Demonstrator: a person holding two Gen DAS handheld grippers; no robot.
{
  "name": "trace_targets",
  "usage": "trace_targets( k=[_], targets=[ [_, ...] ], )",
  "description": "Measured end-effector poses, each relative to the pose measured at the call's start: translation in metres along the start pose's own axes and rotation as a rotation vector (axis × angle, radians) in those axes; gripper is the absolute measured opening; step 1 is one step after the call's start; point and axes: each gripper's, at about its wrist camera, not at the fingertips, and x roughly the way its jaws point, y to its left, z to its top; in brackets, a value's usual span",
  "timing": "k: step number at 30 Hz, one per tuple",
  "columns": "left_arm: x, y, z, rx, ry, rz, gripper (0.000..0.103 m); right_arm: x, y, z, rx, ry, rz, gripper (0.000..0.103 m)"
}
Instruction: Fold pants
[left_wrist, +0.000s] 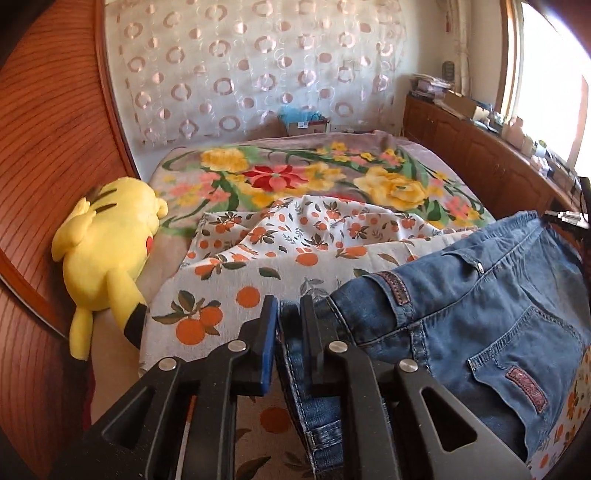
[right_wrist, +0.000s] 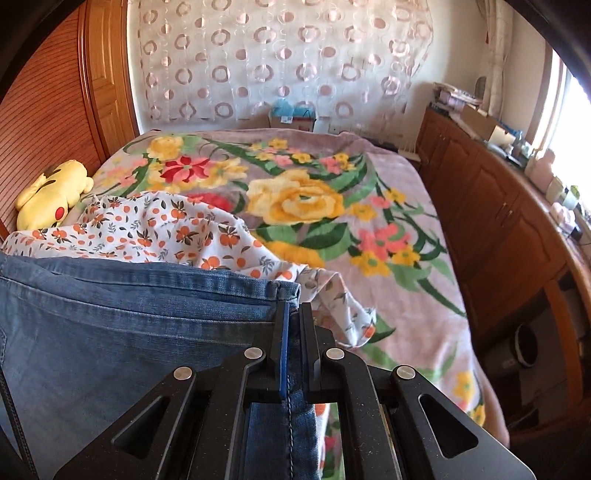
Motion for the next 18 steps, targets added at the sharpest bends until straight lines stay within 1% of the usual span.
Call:
trace_targets(
  k=[1, 4, 5, 6, 7, 10, 12, 13, 14, 15, 18],
  targets=[
    [0.000, 0.001, 0.000, -0.003, 0.000, 0.004, 0.017, 0.002, -0.003, 0.007, 0.012, -0.010, 0.007, 0.006],
    [-0.006, 0.000, -0.002, 0.004, -0.008, 0.021, 0.025, -0.009, -0.016, 0.004, 0.051, -0.060, 0.037, 0.010],
    [-0.009, -0.002, -0.002, 0.009, -0.016, 0.022, 0.032, -0.012, -0.018, 0.005, 0.055, -0.076, 0.044, 0.011],
    [-0.011, 0.000, -0.002, 0.008, -0.021, 0.017, 0.037, -0.017, -0.020, -0.003, 0.057, -0.087, 0.044, 0.012],
    [-0.014, -0.001, -0.002, 0.007, -0.026, 0.011, 0.048, -0.022, -0.020, -0.008, 0.058, -0.098, 0.046, 0.012],
    [-0.020, -0.001, -0.003, 0.006, -0.032, 0.015, 0.050, -0.030, -0.021, -0.016, 0.062, -0.106, 0.053, 0.018],
    [-0.023, -0.006, -0.004, 0.015, -0.035, 0.011, 0.051, -0.033, -0.021, -0.020, 0.060, -0.110, 0.057, 0.028],
    [-0.025, -0.010, -0.005, 0.026, -0.037, 0.002, 0.051, -0.034, -0.021, -0.022, 0.059, -0.108, 0.067, 0.031],
    [-0.026, -0.014, -0.005, 0.039, -0.039, -0.003, 0.051, -0.033, -0.020, -0.024, 0.055, -0.099, 0.082, 0.037],
    [-0.028, -0.019, -0.006, 0.052, -0.045, -0.001, 0.051, -0.028, -0.019, -0.025, 0.051, -0.087, 0.086, 0.041],
    [-0.034, -0.030, -0.005, 0.073, -0.062, -0.015, 0.051, -0.029, -0.017, -0.028, 0.022, -0.064, 0.066, 0.044]
  ],
)
